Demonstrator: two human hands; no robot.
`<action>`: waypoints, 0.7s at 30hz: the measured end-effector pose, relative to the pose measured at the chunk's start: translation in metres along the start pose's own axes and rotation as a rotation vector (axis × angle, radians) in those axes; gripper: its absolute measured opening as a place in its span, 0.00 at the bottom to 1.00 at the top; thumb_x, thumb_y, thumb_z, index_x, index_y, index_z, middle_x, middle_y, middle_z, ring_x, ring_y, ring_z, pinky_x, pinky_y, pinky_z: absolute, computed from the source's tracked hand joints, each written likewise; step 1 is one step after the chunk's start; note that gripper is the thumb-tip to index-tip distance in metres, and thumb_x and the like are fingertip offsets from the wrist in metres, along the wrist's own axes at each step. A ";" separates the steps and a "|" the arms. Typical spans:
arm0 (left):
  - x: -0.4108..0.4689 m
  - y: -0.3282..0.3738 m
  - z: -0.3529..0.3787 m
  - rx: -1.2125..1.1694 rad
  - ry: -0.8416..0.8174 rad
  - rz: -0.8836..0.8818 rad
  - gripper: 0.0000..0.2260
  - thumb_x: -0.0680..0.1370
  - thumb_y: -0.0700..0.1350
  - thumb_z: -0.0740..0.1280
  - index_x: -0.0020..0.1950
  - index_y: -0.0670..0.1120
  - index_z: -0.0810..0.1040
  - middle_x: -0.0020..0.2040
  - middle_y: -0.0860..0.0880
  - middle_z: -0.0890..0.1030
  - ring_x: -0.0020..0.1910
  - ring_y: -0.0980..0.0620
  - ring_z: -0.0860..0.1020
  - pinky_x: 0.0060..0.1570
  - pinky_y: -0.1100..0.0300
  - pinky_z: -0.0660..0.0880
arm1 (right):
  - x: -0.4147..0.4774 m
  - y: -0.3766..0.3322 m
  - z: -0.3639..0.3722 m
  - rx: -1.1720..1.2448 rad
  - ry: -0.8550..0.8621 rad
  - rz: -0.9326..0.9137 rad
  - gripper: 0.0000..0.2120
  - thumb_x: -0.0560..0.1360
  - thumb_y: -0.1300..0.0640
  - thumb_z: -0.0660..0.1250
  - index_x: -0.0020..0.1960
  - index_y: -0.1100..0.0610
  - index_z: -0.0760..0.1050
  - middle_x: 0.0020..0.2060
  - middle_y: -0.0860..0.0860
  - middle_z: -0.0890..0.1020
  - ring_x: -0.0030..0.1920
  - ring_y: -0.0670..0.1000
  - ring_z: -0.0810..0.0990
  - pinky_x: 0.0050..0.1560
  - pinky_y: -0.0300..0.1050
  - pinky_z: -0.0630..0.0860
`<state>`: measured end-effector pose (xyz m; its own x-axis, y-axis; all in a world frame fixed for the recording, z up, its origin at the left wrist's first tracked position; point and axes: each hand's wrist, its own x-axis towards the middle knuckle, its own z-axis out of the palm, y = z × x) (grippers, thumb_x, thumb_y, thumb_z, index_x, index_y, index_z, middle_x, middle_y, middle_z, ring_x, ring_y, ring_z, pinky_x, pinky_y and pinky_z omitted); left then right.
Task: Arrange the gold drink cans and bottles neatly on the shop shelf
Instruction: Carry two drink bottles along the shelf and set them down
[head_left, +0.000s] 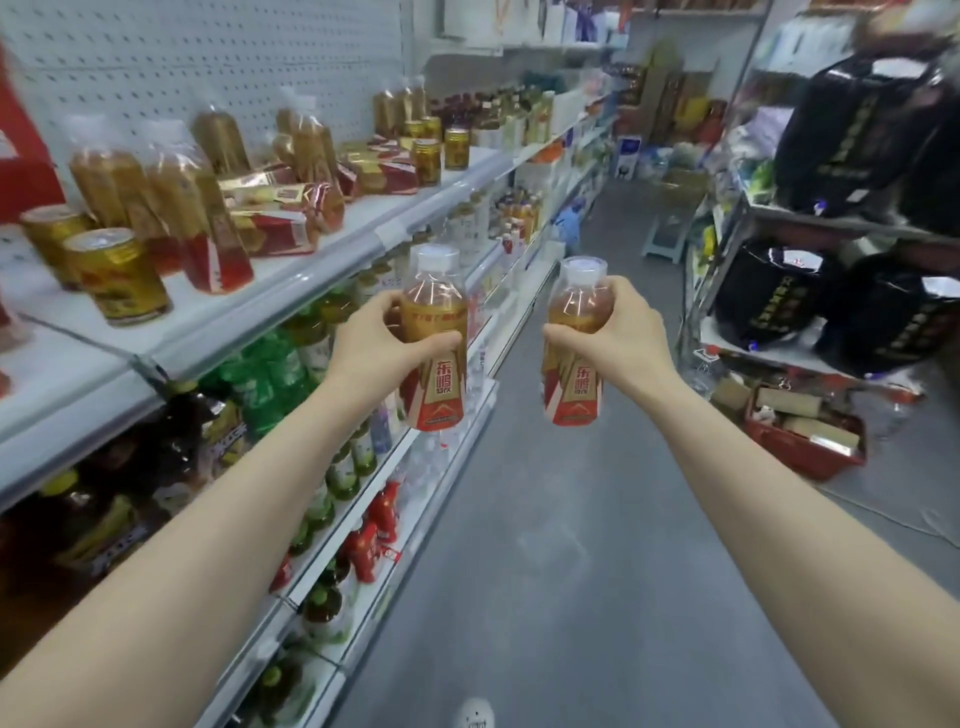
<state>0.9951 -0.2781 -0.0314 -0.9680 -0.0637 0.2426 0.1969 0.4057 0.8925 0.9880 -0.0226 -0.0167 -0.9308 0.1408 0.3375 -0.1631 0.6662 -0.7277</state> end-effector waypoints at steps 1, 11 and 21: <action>0.022 -0.001 0.009 -0.002 -0.005 0.004 0.29 0.66 0.57 0.78 0.64 0.54 0.74 0.54 0.58 0.80 0.52 0.60 0.78 0.49 0.60 0.77 | 0.020 0.007 0.001 0.000 0.007 0.005 0.29 0.65 0.42 0.78 0.62 0.49 0.72 0.53 0.45 0.82 0.55 0.50 0.80 0.57 0.46 0.76; 0.235 0.007 0.095 -0.034 -0.030 0.041 0.30 0.66 0.57 0.79 0.64 0.52 0.75 0.54 0.58 0.81 0.52 0.61 0.79 0.48 0.62 0.77 | 0.223 0.067 0.001 0.008 0.051 0.025 0.30 0.66 0.41 0.77 0.63 0.49 0.71 0.55 0.45 0.81 0.55 0.49 0.79 0.56 0.47 0.77; 0.414 0.003 0.201 -0.006 0.066 0.018 0.28 0.66 0.58 0.78 0.62 0.53 0.75 0.52 0.60 0.80 0.51 0.61 0.79 0.48 0.61 0.78 | 0.445 0.155 0.020 0.020 -0.012 -0.076 0.28 0.65 0.41 0.78 0.59 0.46 0.70 0.52 0.43 0.81 0.53 0.48 0.80 0.56 0.50 0.78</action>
<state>0.5638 -0.1197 -0.0054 -0.9520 -0.1160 0.2833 0.2158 0.4019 0.8899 0.5417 0.1289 0.0086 -0.9192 0.0814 0.3853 -0.2400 0.6599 -0.7120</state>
